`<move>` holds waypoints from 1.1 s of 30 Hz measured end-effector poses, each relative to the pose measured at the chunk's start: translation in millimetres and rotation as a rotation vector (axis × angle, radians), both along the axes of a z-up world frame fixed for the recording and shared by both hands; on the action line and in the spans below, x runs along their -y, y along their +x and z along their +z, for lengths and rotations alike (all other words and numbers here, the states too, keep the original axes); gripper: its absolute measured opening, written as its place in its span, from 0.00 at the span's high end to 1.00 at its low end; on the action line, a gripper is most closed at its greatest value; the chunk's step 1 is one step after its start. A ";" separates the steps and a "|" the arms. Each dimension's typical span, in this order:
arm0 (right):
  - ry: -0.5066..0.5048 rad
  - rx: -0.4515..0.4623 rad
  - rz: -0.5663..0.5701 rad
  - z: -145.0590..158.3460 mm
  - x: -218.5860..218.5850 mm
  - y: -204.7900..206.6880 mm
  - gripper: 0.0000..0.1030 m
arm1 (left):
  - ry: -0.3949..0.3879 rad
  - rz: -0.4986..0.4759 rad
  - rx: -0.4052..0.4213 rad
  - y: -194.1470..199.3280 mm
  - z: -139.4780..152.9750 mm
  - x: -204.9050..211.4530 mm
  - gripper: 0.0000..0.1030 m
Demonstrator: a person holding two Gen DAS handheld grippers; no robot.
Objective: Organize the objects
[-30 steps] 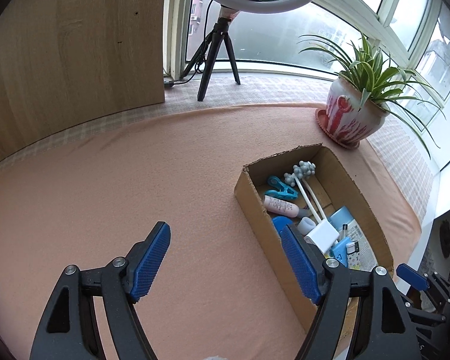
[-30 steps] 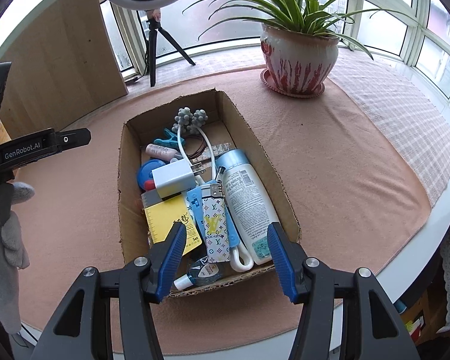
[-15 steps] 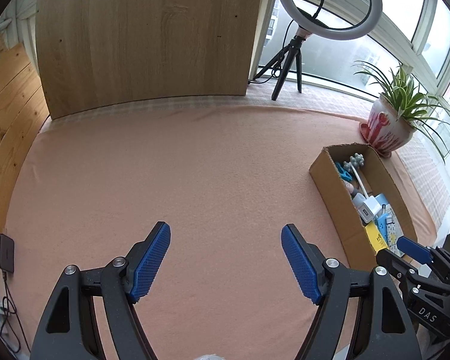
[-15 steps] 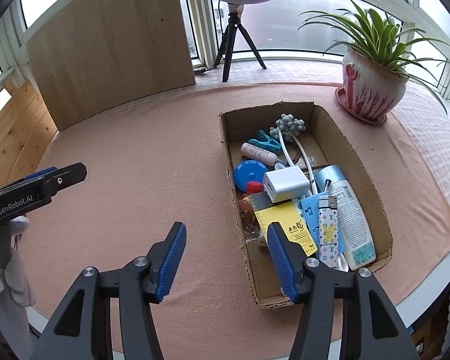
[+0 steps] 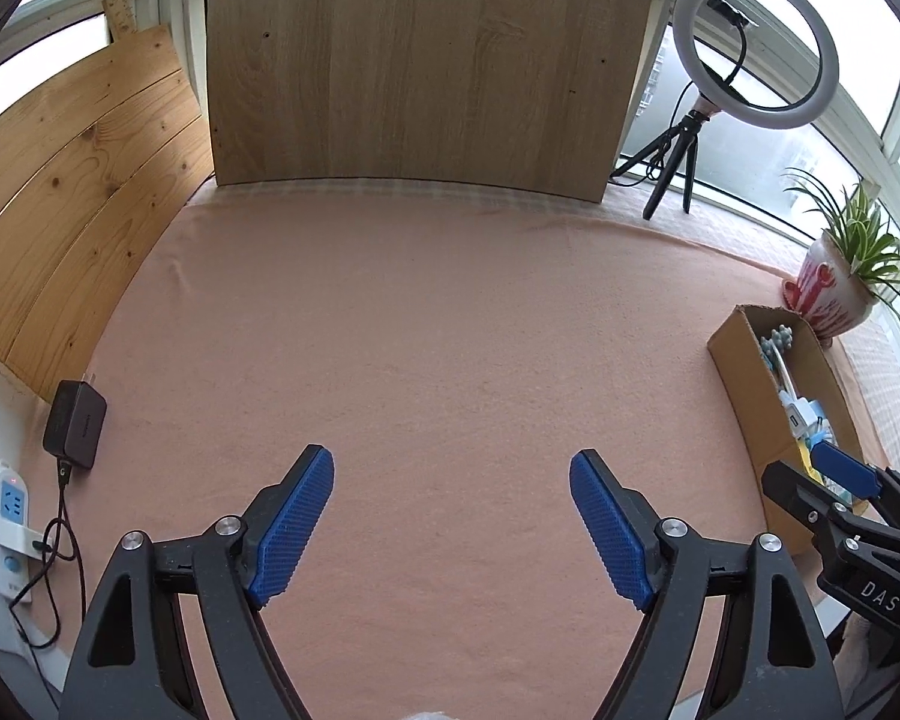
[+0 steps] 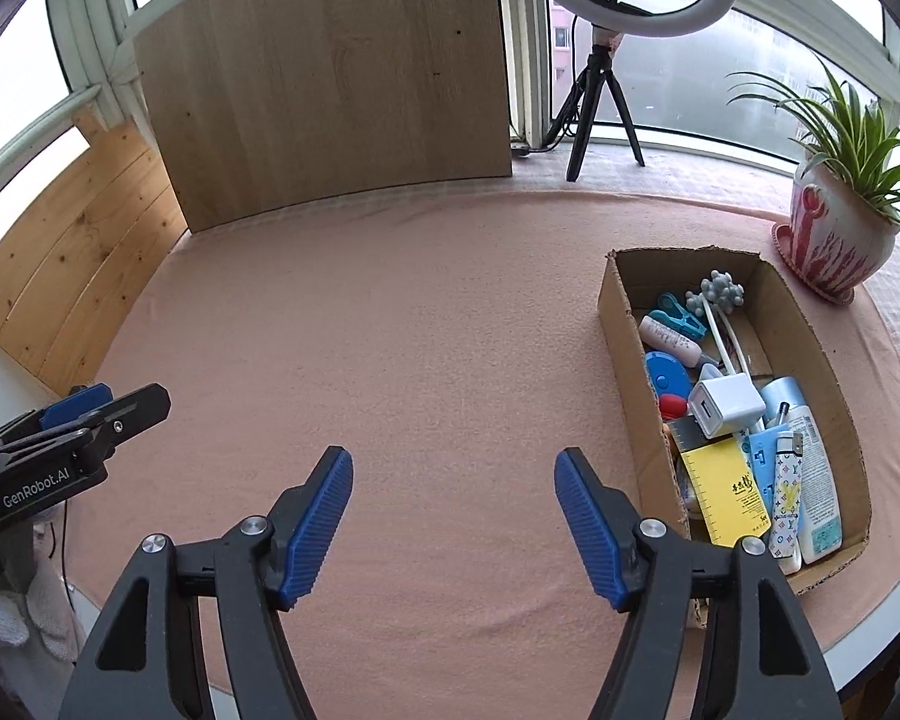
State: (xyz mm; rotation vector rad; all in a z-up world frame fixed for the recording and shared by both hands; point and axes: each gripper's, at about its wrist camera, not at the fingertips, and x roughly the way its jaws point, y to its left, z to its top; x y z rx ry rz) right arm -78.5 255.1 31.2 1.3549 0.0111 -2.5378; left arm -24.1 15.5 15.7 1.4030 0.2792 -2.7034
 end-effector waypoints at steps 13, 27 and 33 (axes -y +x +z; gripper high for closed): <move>0.000 -0.009 0.049 -4.0 41.1 11.3 0.27 | -0.002 0.034 0.022 18.7 -7.1 29.3 0.08; -0.003 -0.008 0.024 -8.6 54.3 17.9 0.27 | 0.001 0.029 0.058 16.0 -21.0 42.1 0.04; 0.002 -0.006 0.000 -11.9 53.4 15.7 0.27 | 0.018 0.029 0.092 8.3 -30.9 46.8 0.04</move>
